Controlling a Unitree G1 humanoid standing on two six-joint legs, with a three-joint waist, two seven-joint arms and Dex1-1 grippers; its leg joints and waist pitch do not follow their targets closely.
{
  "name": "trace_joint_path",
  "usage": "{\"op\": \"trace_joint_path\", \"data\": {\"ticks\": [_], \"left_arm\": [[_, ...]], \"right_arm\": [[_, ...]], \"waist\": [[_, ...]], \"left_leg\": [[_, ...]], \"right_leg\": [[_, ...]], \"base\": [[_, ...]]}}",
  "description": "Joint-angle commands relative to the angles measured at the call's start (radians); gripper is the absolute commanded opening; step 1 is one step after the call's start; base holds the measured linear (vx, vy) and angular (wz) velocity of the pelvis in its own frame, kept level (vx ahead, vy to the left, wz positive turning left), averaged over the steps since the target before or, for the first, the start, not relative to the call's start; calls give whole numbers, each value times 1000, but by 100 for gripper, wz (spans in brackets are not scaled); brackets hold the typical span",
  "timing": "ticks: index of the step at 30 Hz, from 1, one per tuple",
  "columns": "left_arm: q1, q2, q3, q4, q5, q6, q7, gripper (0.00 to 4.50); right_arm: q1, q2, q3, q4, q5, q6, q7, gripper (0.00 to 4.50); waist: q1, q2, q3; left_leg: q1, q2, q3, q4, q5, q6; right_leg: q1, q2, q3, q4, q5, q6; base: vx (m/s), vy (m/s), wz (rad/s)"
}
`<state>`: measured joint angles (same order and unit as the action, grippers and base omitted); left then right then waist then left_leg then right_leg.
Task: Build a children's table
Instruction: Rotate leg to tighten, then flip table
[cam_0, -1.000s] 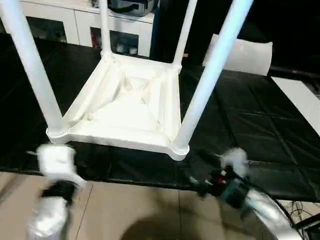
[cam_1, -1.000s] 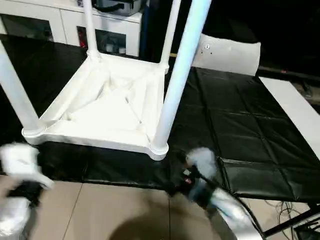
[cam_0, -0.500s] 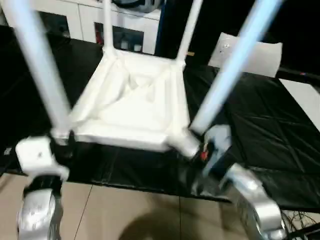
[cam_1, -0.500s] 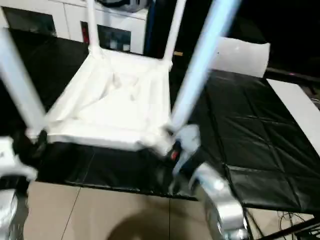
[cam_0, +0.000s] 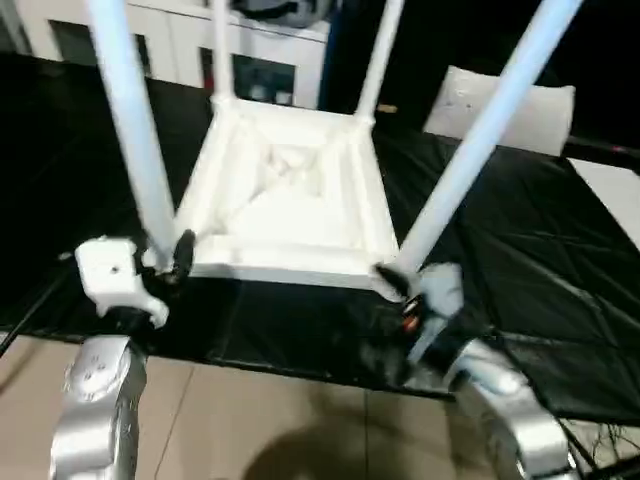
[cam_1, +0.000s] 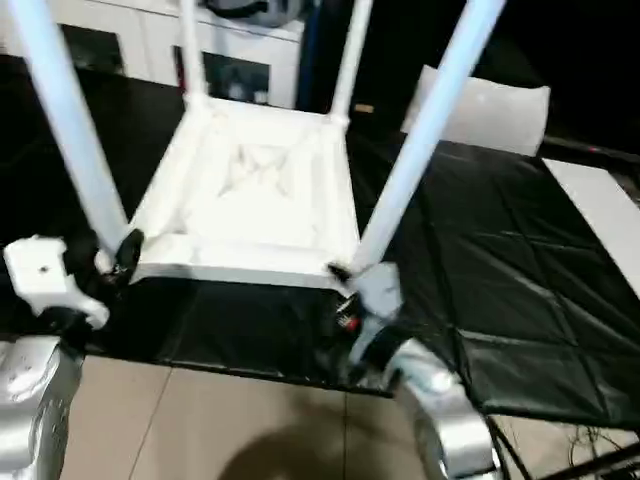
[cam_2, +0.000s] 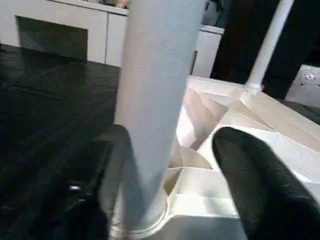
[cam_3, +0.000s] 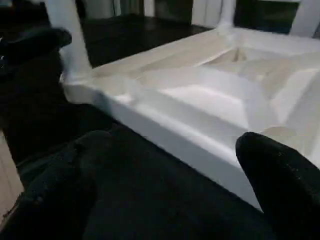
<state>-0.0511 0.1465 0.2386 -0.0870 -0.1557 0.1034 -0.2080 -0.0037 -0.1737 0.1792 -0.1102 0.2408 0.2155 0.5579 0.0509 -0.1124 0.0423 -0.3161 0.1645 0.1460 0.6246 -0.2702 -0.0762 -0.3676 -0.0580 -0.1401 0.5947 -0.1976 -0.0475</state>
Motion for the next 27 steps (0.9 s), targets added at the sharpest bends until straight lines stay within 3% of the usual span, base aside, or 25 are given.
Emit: {"op": "trace_joint_path", "data": {"ticks": [1,4,9,15,20,22,23,27], "left_arm": [[-34,0,-8,47,16,-2,26,289],[-75,15,1,100,55,-7,77,254],[-99,18,6,137,34,-15,57,252],[-106,29,-3,155,39,-19,57,291],[-120,38,-10,178,55,-25,61,335],[-131,42,-13,192,58,-21,59,335],[-135,43,-13,197,58,-21,57,315],[-149,37,-1,207,32,-19,56,283]], "right_arm": [[6,-15,11,-14,-7,21,17,450],[5,-22,34,-18,1,34,27,450],[0,-25,33,-17,8,41,32,450],[1,-37,46,-21,4,41,49,450],[-6,-41,57,-17,-1,31,58,450],[-10,-40,61,-16,-2,27,66,450],[-11,-39,63,-16,-1,27,70,450],[-17,-39,64,-15,-1,27,71,450]], "waist": [[-7,19,-28],[-7,19,-31],[-11,18,-36],[-10,20,-30],[-12,19,-32],[-13,19,-35],[-14,20,-35],[-13,22,-36]], "left_leg": [[-15,92,-34,-104,-137,31],[-18,94,-38,-105,-113,34],[-19,97,-35,-101,-60,43],[-19,96,-35,-105,-121,37],[-19,96,-37,-104,-111,39],[-20,99,-37,-103,-78,44],[-19,99,-37,-103,-67,47],[-19,98,-34,-101,-64,52]], "right_leg": [[33,-123,98,-89,-336,-47],[36,-124,97,-84,-296,-47],[38,-128,100,-70,-183,-101],[38,-130,99,-84,-290,-86],[36,-129,99,-83,-281,-80],[37,-129,100,-75,-226,-98],[37,-128,100,-71,-201,-107],[38,-130,100,-72,-191,-121]], "base": [[0,0,0],[0,0,0],[0,0,0],[0,0,0],[0,0,0],[0,0,0],[0,0,0],[0,0,0]]}}
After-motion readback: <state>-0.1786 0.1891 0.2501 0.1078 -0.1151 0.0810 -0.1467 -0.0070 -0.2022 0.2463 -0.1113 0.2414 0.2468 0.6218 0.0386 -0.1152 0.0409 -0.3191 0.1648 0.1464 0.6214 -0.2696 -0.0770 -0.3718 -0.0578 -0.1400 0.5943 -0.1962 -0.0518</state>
